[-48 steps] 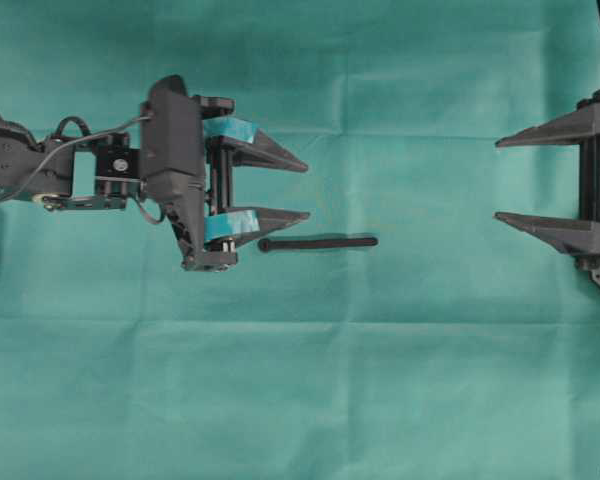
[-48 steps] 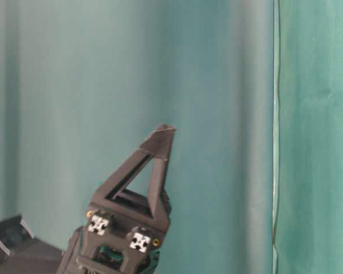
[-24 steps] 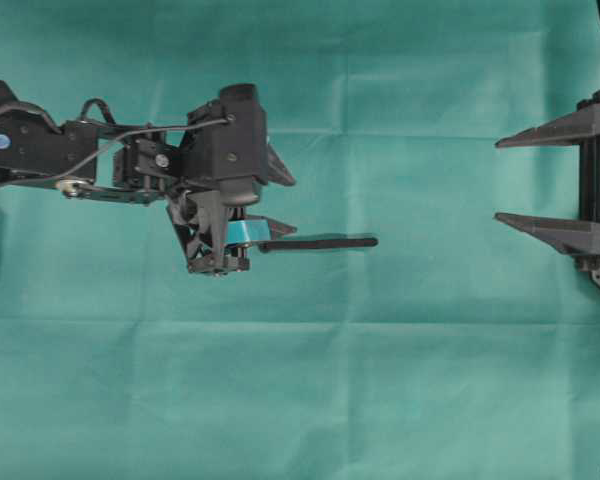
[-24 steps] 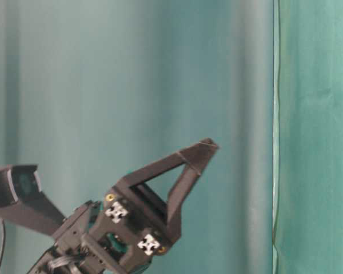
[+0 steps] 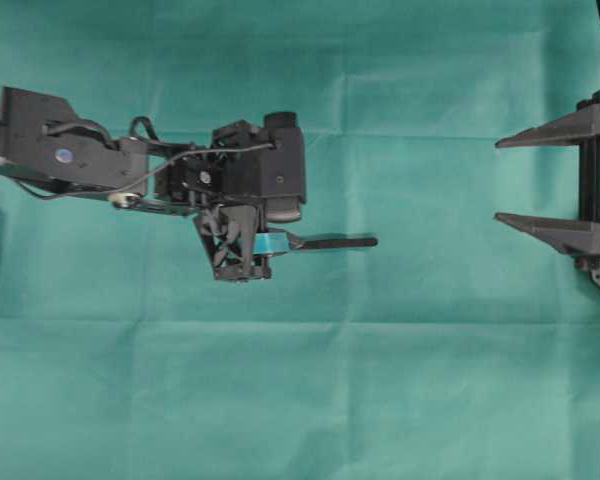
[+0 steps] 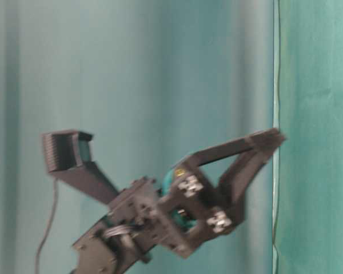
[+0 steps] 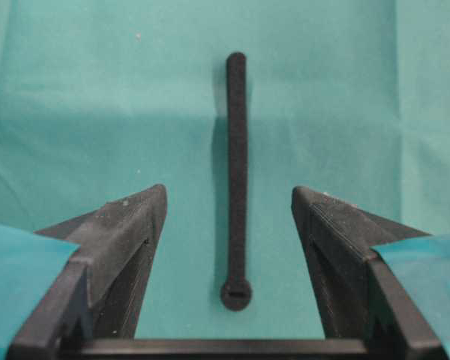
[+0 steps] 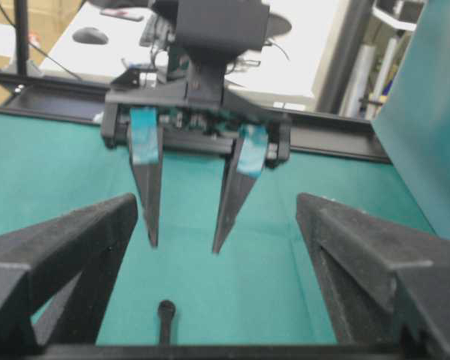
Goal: Peel off the Velcro with your right arm.
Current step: 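Lower the left gripper and close it on the strap's left end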
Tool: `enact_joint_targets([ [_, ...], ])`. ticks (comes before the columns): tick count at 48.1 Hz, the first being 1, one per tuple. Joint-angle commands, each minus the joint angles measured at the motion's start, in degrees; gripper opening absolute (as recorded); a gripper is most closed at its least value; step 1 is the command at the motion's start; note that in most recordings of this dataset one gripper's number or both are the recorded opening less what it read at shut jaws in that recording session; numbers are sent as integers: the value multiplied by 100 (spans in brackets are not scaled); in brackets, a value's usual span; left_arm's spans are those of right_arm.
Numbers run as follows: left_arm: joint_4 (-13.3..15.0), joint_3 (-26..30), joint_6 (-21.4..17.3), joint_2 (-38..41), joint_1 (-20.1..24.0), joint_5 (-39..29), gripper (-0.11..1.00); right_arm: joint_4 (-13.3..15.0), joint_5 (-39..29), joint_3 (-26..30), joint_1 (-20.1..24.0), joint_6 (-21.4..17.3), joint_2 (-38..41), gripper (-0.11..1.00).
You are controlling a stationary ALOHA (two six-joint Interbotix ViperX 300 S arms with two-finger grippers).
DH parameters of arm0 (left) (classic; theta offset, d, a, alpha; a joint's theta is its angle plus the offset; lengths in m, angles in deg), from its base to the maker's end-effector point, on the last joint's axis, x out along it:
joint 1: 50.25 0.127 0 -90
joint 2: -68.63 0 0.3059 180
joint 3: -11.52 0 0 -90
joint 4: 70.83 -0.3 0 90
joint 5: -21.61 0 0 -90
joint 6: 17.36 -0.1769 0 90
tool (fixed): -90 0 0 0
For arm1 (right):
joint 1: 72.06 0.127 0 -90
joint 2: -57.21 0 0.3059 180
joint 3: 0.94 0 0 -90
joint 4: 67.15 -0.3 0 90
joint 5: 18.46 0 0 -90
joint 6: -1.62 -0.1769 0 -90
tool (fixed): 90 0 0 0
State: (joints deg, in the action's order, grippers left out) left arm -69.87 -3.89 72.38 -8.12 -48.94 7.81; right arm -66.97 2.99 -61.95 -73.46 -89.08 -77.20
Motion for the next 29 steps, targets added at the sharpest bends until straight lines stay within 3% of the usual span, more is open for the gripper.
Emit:
enact_joint_targets([
  [1,9,132,-9,62,-18,176,66,9,53,70,0,-9,26,82],
  [29,9,123,-18,1037,0,747,66,9,123,35,-9,-9,44,82],
])
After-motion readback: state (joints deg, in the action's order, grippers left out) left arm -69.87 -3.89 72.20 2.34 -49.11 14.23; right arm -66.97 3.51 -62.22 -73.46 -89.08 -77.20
